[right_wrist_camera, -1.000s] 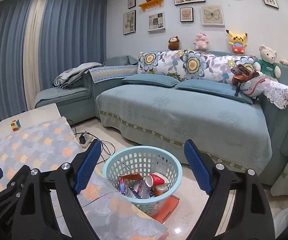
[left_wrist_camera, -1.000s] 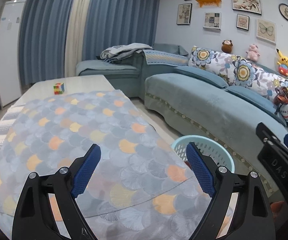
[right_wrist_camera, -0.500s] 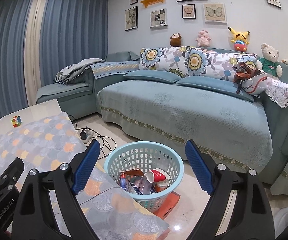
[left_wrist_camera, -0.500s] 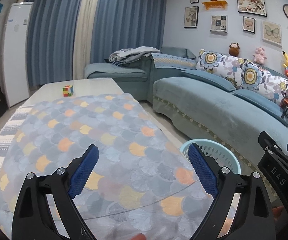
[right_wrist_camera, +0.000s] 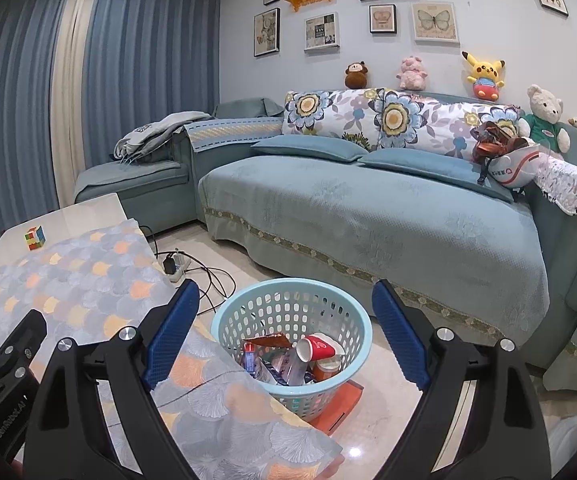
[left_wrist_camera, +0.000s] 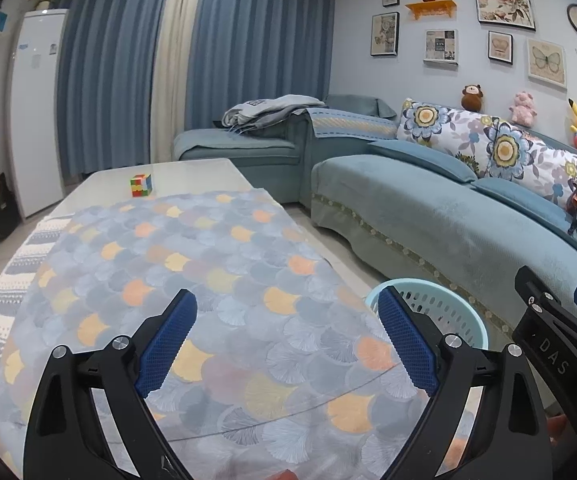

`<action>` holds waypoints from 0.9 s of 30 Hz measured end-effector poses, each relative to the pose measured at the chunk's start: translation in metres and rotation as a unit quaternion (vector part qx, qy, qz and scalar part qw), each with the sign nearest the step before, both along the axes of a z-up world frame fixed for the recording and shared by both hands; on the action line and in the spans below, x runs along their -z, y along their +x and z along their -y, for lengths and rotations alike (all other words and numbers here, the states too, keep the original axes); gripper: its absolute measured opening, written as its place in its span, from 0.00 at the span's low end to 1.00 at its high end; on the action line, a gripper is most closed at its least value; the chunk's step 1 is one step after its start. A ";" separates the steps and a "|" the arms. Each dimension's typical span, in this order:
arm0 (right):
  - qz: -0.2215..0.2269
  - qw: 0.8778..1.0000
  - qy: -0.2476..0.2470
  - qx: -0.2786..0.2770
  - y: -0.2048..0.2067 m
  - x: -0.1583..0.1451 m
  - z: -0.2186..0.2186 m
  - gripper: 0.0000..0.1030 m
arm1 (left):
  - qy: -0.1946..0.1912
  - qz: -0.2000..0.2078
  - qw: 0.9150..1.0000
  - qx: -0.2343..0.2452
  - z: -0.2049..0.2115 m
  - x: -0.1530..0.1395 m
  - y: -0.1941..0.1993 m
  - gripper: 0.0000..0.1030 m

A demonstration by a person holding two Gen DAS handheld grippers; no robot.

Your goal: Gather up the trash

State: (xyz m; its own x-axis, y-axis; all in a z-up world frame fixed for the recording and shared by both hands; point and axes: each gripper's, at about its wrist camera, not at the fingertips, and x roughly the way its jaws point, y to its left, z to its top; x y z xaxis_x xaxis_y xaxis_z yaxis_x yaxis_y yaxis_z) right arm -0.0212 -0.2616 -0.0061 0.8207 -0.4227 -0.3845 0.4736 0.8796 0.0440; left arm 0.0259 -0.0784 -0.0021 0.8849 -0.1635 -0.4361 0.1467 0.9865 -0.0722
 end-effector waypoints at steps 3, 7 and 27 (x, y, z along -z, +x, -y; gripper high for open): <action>-0.004 1.000 0.001 -0.004 0.002 0.002 -0.001 0.81 | -0.001 -0.003 1.000 -0.002 -0.001 0.001 0.001 0.87; -0.009 1.000 0.003 -0.009 0.004 0.003 -0.002 0.81 | 0.001 -0.006 1.000 -0.003 -0.001 0.002 0.003 0.87; -0.016 1.000 0.009 -0.020 0.008 0.006 -0.003 0.81 | 0.012 -0.013 1.000 -0.012 0.000 0.006 0.004 0.87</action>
